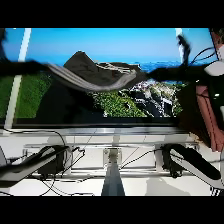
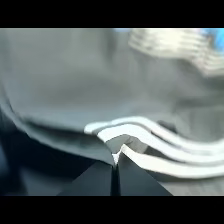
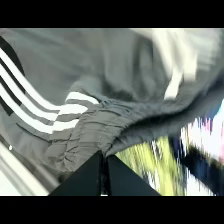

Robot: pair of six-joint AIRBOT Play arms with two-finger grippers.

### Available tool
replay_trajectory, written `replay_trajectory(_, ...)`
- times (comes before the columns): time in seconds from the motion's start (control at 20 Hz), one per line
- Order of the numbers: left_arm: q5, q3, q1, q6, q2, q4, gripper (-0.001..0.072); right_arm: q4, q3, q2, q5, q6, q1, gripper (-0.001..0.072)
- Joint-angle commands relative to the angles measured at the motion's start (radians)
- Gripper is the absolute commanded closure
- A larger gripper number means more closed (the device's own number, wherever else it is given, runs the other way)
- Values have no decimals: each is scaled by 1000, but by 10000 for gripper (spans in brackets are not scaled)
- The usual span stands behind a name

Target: Fold the clothes and pants, and hang the long-sleeved shirts on hangers.

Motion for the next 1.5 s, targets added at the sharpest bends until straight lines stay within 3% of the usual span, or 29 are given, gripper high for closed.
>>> replay_trajectory(0.0,76,223,-1,10,119,-89,700,48,210,104,-4,4,4,693)
replay_trajectory(0.25,352,245,29,9,397,-48,700,83,370,287,-10,82,4,693)
replay_trajectory(0.55,411,245,71,-63,594,239,701,207,380,411,-13,225,4,693)
replay_trajectory(0.65,444,245,71,-78,592,255,701,227,380,411,-16,260,4,693)
replay_trajectory(0.8,418,245,70,-87,513,171,701,114,379,365,-28,262,4,693)
replay_trajectory(0.95,218,244,59,-89,336,29,703,-49,349,258,-20,271,4,694)
replay_trajectory(1.05,178,220,-18,-88,203,35,704,-111,301,158,-20,271,4,693)
replay_trajectory(1.2,283,163,-182,-90,2,177,704,-160,215,-21,-70,269,4,693)
replay_trajectory(1.3,390,162,-254,-157,-116,278,704,-171,188,-147,-159,269,4,693)
replay_trajectory(1.45,458,161,-287,-242,-203,283,704,-170,187,-293,-288,269,4,693)
